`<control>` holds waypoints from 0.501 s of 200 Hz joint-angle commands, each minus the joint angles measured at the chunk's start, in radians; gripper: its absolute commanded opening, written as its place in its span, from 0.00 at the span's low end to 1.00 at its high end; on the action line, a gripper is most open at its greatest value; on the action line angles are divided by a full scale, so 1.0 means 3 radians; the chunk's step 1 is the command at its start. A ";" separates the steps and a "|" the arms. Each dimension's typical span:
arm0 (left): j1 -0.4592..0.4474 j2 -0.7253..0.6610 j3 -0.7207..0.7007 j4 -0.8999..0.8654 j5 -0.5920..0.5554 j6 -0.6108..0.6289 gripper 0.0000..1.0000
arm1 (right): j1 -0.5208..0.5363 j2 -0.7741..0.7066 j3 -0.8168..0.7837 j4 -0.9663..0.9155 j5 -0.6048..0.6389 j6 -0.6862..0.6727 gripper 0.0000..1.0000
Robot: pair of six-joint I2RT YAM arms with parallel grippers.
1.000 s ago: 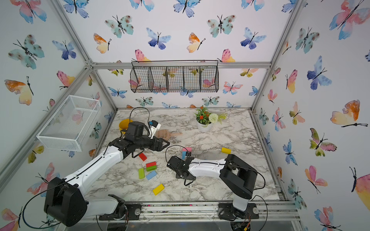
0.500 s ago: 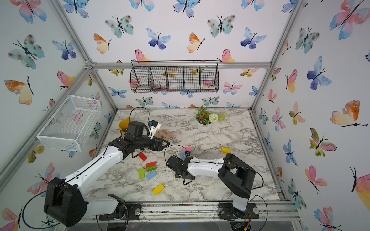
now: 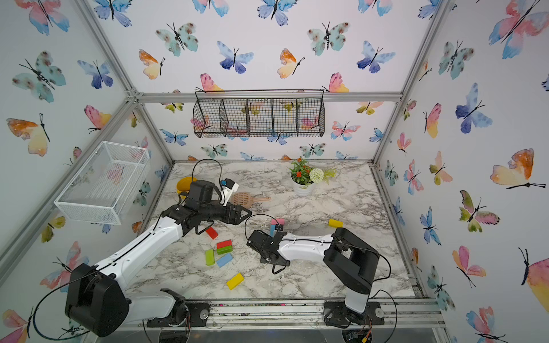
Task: Assemble the letter c with building blocks
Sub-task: Assemble the building block at the center of the board.
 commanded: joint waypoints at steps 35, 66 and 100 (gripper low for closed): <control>0.0012 -0.0065 -0.0028 0.0035 0.0084 -0.0006 0.81 | -0.0029 0.0114 0.0080 -0.0104 0.0026 -0.0048 0.70; 0.0015 -0.0066 -0.0026 0.0037 0.0084 -0.0009 0.81 | -0.0029 0.0107 0.0088 -0.0105 0.0035 -0.0043 0.71; 0.0011 -0.0067 -0.0031 0.0036 0.0079 -0.0006 0.81 | -0.0029 0.0043 0.0050 -0.0122 0.0034 -0.0004 0.78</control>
